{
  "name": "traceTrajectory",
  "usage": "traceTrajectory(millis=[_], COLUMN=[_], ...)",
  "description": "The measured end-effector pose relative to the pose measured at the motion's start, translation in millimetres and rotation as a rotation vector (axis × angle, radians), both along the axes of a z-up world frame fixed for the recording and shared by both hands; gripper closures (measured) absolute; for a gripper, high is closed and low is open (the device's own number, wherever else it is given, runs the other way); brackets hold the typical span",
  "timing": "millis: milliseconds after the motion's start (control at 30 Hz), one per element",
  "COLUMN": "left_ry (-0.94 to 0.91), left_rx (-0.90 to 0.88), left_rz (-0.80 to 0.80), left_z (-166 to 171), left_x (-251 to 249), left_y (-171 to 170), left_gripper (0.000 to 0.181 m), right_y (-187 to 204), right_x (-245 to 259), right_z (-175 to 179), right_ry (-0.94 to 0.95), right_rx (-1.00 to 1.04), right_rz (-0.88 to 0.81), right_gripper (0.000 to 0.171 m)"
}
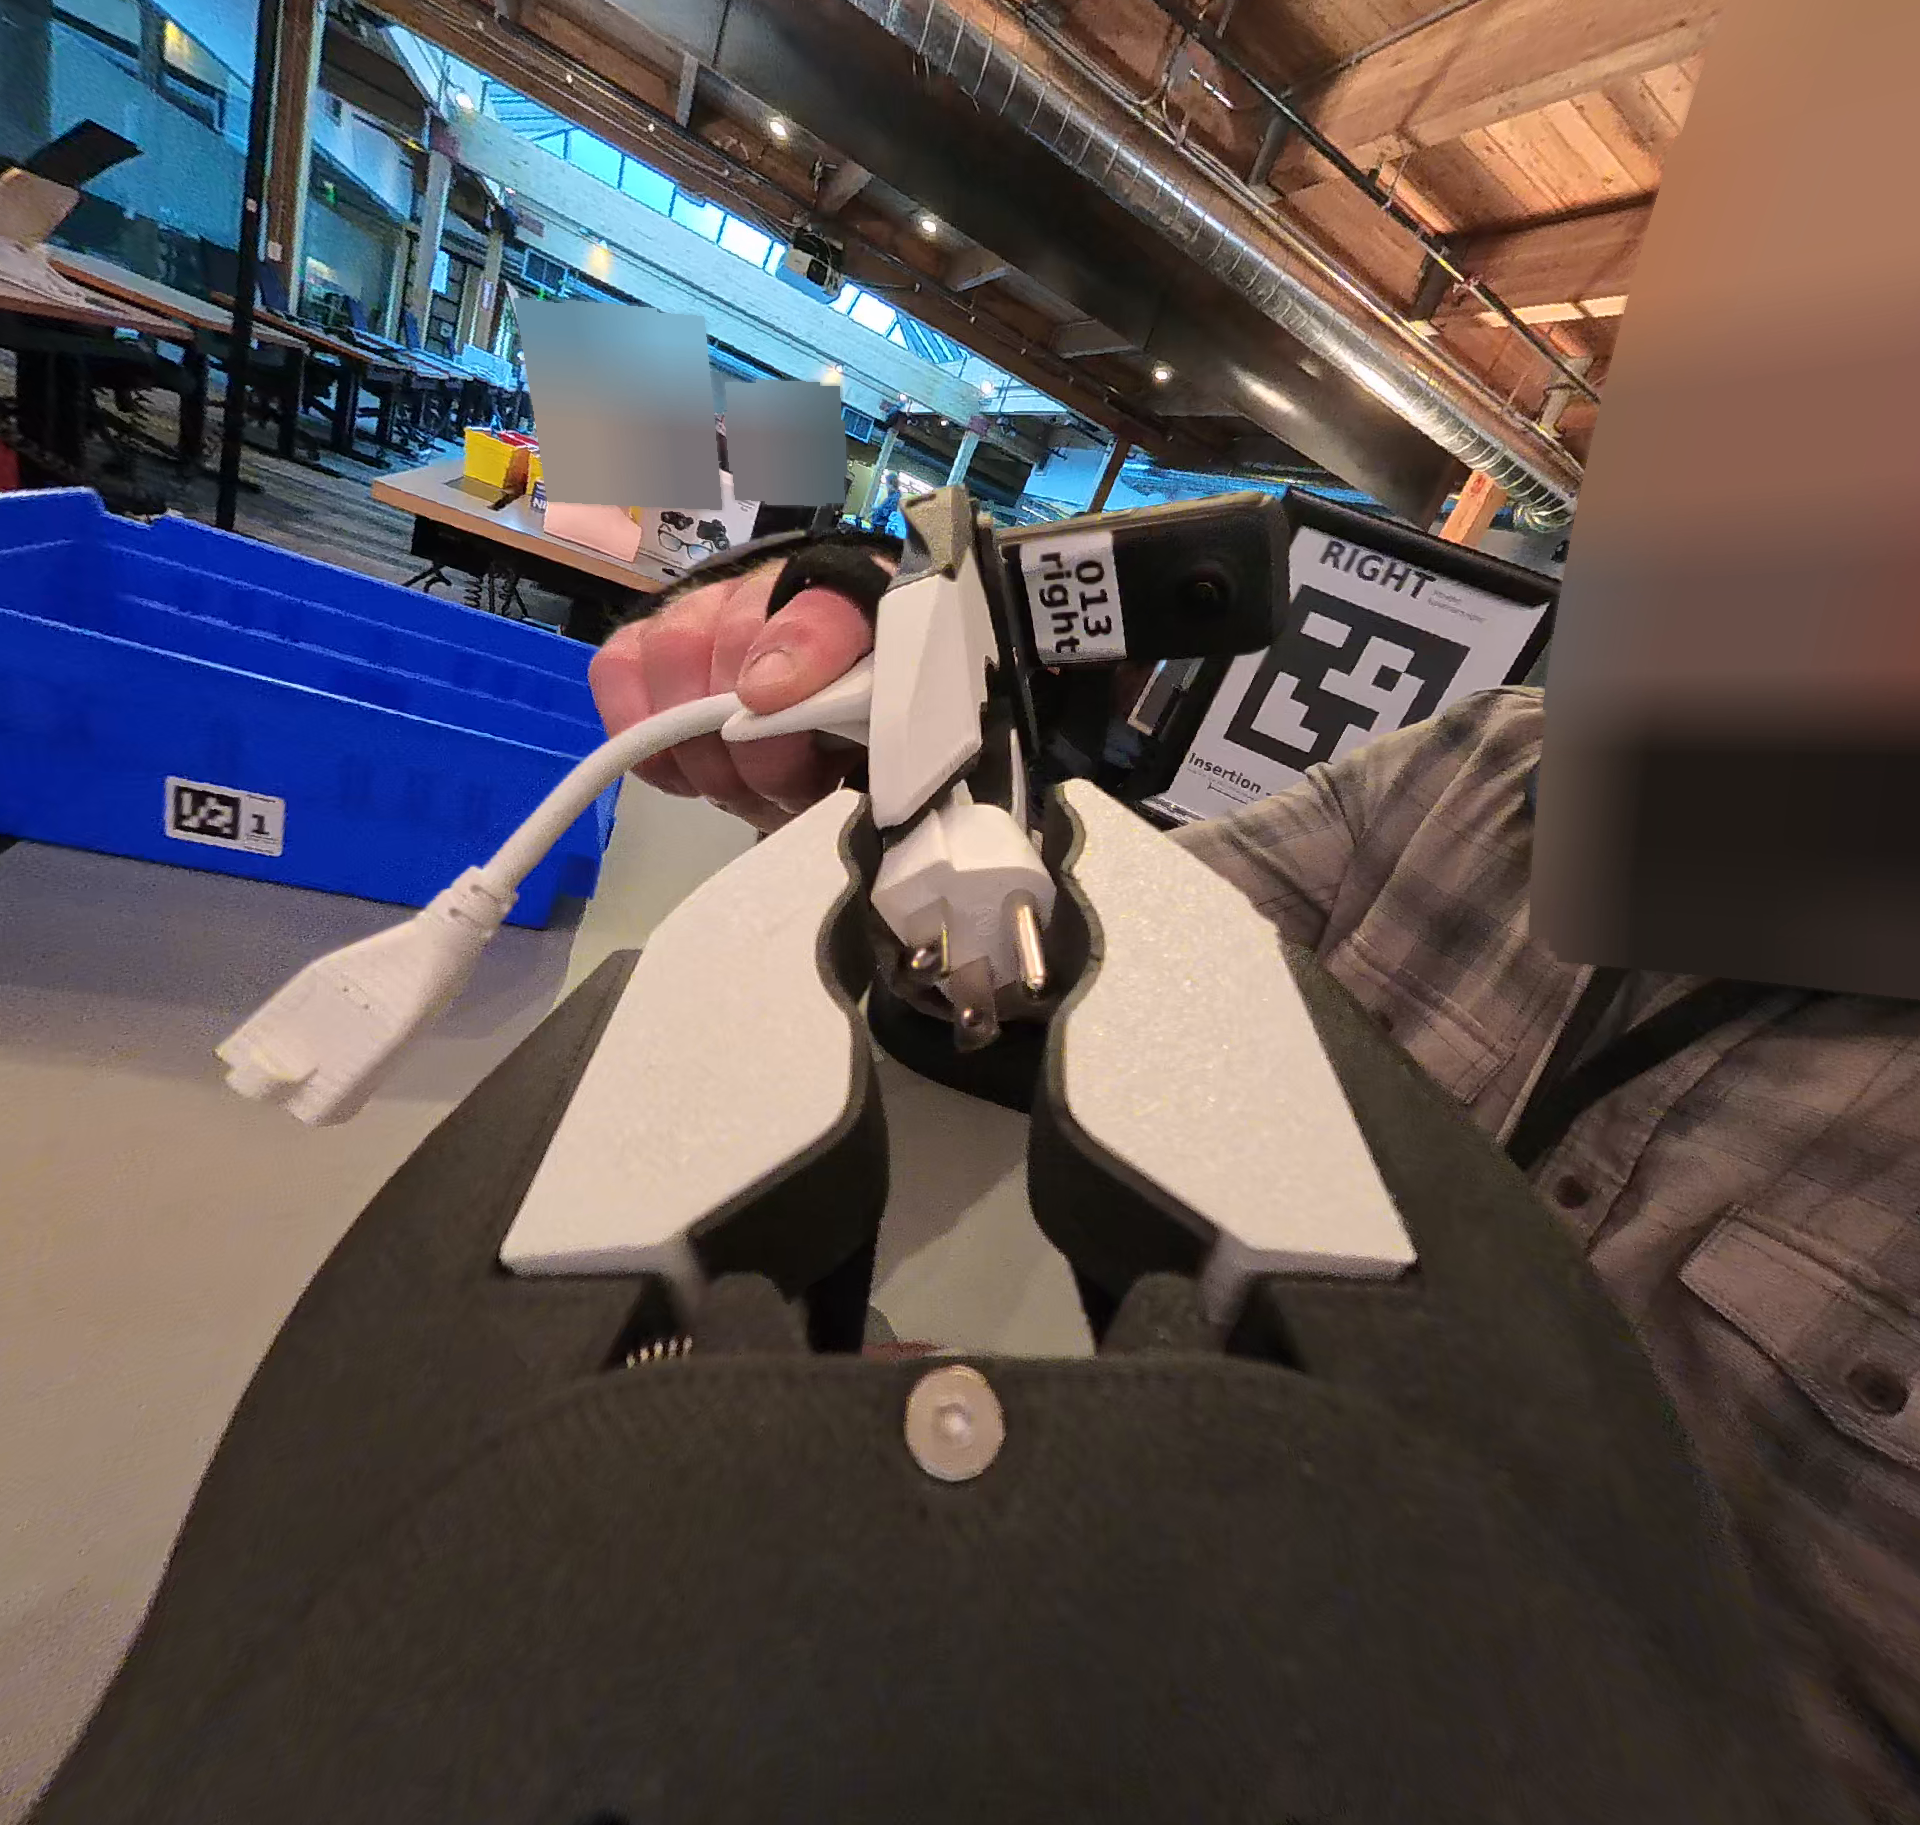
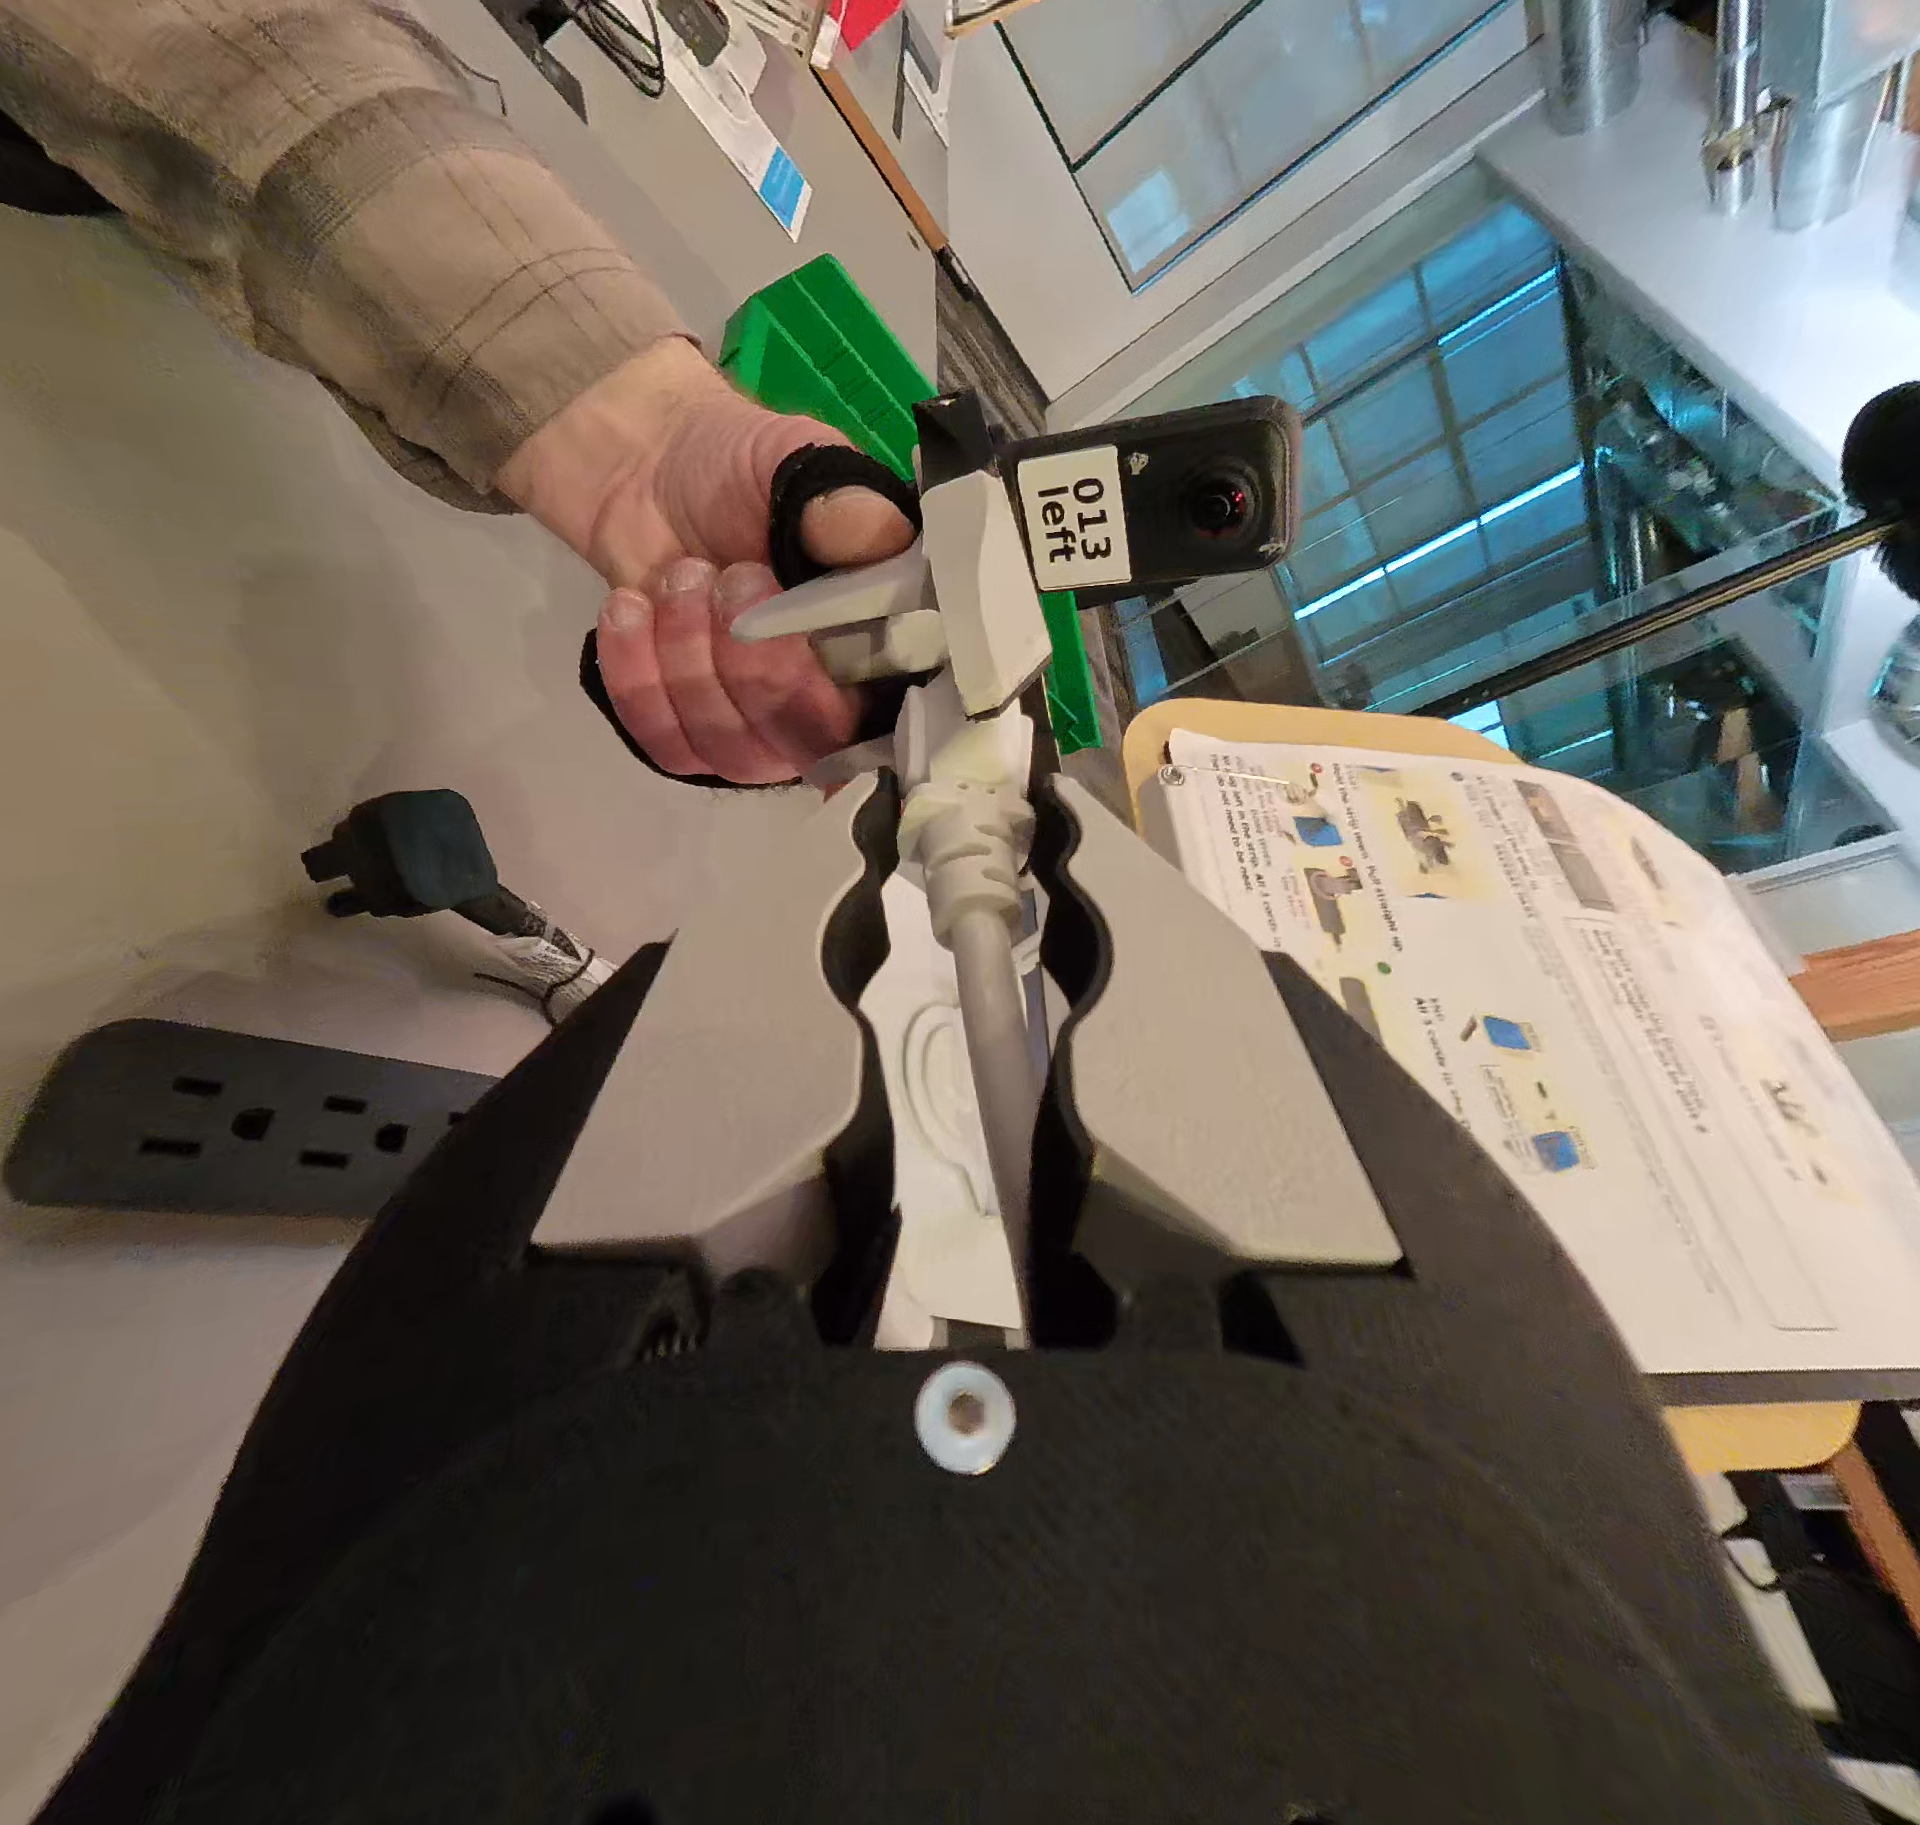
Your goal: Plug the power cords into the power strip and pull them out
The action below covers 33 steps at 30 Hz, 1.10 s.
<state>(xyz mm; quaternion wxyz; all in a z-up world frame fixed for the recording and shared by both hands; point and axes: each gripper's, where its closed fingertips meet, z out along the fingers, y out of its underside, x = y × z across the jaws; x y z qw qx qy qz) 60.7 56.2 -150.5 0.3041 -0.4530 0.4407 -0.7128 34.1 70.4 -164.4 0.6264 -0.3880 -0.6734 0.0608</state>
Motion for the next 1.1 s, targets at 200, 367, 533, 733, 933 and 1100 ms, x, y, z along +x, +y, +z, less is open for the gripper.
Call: traceTrajectory(millis=[200,367,533,733,933,1100], left_ry=[0.081,0.104,0.206,0.219,0.123,0.013], left_rx=[0.079,0.052,0.074,0.113,0.179,0.223], left_rz=[0.111,0.118,0.074,0.106,0.108,0.089], left_z=[-6,-9,-24,-24,-6,13], left_x=[0,-7,7,9,1,-11], left_y=[16,25,11,11,5,-3], left_gripper=[0.145,0.151,0.141,0.155,0.155,0.155], right_y=[15,20,20,20,2,-6], right_x=[7,16,12,11,9,11], right_z=[-1,-7,-15,-13,12,27], right_ry=[0.082,-0.007,-0.1,-0.148,0.058,0.183], right_rx=[-0.112,-0.041,0.042,0.121,-0.025,-0.118], right_rz=[-0.018,-0.07,-0.109,-0.145,-0.007,0.089], right_gripper=[0.148,0.148,0.148,0.148,0.143,0.129])
